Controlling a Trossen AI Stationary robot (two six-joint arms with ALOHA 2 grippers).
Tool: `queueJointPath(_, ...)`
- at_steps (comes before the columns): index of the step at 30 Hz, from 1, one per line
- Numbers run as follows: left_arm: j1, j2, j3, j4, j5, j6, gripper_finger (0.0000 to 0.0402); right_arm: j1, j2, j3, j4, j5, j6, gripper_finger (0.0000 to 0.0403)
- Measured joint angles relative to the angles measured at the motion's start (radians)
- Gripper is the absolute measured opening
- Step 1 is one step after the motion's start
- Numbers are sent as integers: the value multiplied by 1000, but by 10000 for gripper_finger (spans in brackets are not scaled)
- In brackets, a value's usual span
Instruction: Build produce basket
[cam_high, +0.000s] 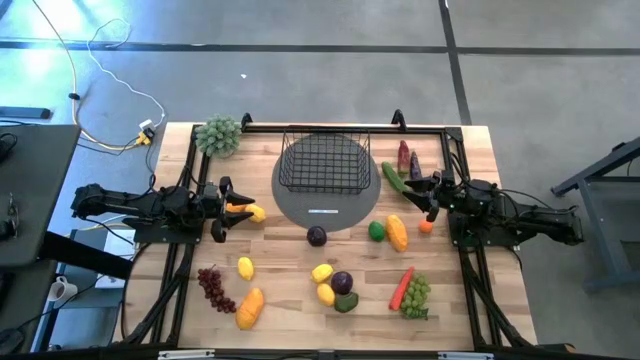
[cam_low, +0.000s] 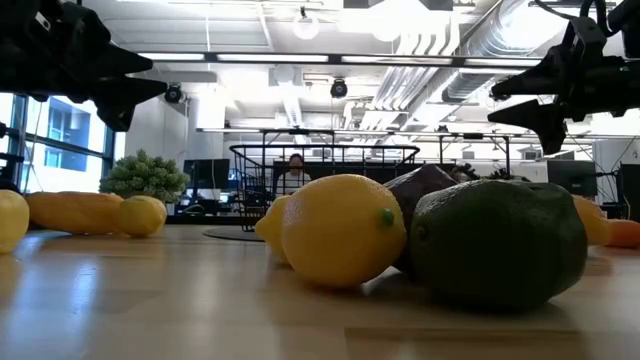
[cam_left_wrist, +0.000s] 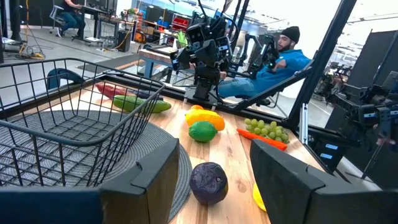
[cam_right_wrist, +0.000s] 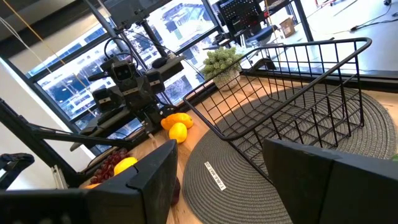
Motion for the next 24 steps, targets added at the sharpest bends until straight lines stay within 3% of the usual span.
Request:
queueJointPath(19,0,0,0,0,0,0,188,0,5,-1,1,0,2,220)
queueJointPath(24,0,0,0,0,0,0,188,0,56,72,-125,1,6,220)
